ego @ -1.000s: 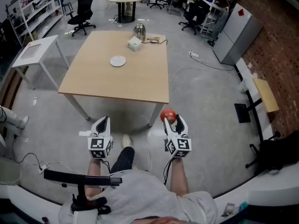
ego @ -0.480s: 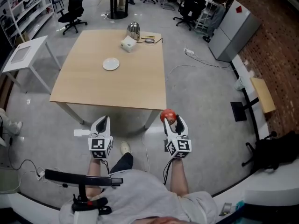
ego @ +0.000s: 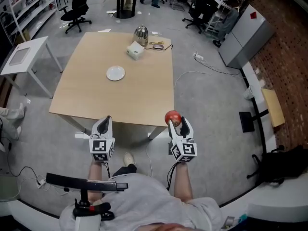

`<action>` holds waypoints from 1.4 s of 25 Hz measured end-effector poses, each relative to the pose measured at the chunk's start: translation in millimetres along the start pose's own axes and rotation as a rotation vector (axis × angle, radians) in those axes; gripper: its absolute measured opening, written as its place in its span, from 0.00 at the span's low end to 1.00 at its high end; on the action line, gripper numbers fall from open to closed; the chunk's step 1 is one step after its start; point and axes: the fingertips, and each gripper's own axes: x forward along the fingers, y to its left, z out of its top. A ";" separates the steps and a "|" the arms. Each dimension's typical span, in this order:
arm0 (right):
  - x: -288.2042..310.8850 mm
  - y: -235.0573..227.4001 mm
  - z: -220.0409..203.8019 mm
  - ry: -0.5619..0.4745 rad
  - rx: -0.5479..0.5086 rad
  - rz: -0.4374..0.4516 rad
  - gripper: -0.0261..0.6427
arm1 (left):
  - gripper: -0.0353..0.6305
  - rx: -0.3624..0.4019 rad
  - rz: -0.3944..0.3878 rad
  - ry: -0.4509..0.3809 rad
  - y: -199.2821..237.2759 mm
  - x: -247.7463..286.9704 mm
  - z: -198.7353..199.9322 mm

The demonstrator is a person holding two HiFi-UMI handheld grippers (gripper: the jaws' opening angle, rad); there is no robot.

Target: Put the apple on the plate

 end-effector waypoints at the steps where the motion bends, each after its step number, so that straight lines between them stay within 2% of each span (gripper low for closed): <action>1: 7.4 -1.1 -0.1 0.002 0.002 0.001 0.45 | 0.08 0.000 0.001 0.000 3.3 6.6 2.1; 6: 29.8 -5.3 9.3 -0.001 0.004 0.002 0.45 | 0.08 0.007 0.005 0.005 13.0 25.1 11.6; 11: 70.4 -1.0 2.7 -0.004 0.006 0.005 0.45 | 0.08 -0.002 0.013 0.007 42.8 57.2 5.2; 16: 95.3 4.8 -3.0 0.010 0.006 0.026 0.45 | 0.08 -0.018 0.031 0.010 60.0 66.4 -0.2; 23: 137.3 23.2 -7.1 0.032 0.007 0.097 0.45 | 0.08 -0.045 0.104 0.021 90.1 63.1 -8.7; 35: 228.3 45.3 -16.5 0.090 -0.006 0.281 0.45 | 0.08 -0.104 0.283 0.039 136.6 82.8 -12.6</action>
